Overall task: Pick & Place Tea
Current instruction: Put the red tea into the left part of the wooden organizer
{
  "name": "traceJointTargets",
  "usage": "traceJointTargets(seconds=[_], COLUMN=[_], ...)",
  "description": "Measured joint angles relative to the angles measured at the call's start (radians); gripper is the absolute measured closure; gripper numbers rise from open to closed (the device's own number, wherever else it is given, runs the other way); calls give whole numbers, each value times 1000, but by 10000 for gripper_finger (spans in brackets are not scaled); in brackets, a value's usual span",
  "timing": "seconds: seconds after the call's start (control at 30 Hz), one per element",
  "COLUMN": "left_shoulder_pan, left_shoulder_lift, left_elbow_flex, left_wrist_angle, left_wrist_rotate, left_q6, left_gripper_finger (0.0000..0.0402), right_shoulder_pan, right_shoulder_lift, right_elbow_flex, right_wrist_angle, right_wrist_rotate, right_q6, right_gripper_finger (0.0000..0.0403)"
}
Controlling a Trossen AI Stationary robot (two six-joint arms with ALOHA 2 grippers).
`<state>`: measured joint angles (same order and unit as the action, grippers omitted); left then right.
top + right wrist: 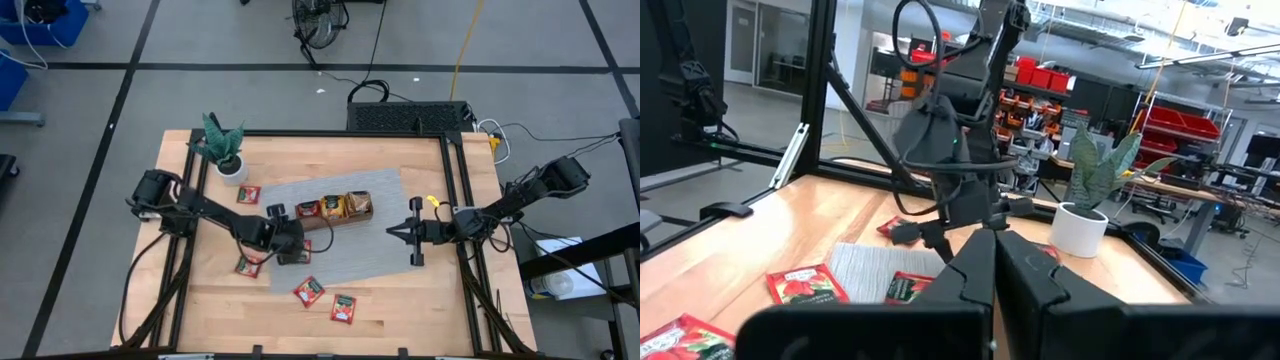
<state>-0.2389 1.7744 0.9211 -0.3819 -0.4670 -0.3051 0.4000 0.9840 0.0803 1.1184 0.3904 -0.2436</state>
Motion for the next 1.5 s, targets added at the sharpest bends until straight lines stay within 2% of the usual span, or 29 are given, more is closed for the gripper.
traceJointTargets(seconds=[0.2,0.47,0.57,0.8,1.07,1.13,1.3,1.37,1.5], left_shoulder_pan=[5,-9,-10,-16,-28,-33,-30,-34,-66], left_shoulder_lift=[0,-5,-6,-27,-66,-89,-151,-174,-185], left_elbow_flex=[0,2,2,-1,-2,-4,-3,-5,-5], left_wrist_angle=[-32,-2,23,36,17,24,32,39,104], left_wrist_rotate=[87,308,347,400,477,474,386,388,480], left_q6=[-67,-247,-278,-256,-124,-82,-82,-86,-48], left_gripper_finger=[206,206,206,206,206,206,206,206,206], right_shoulder_pan=[0,0,0,0,0,-1,-2,-2,-2], right_shoulder_lift=[0,0,0,0,0,0,0,0,0], right_elbow_flex=[0,0,0,0,0,0,0,0,1], right_wrist_angle=[-2,-2,-2,-2,-8,-10,-16,-18,-32], right_wrist_rotate=[0,0,0,0,2,3,4,3,4], right_q6=[22,22,22,22,19,13,-6,-5,-5], right_gripper_finger=[403,403,403,403,403,403,403,403,403])
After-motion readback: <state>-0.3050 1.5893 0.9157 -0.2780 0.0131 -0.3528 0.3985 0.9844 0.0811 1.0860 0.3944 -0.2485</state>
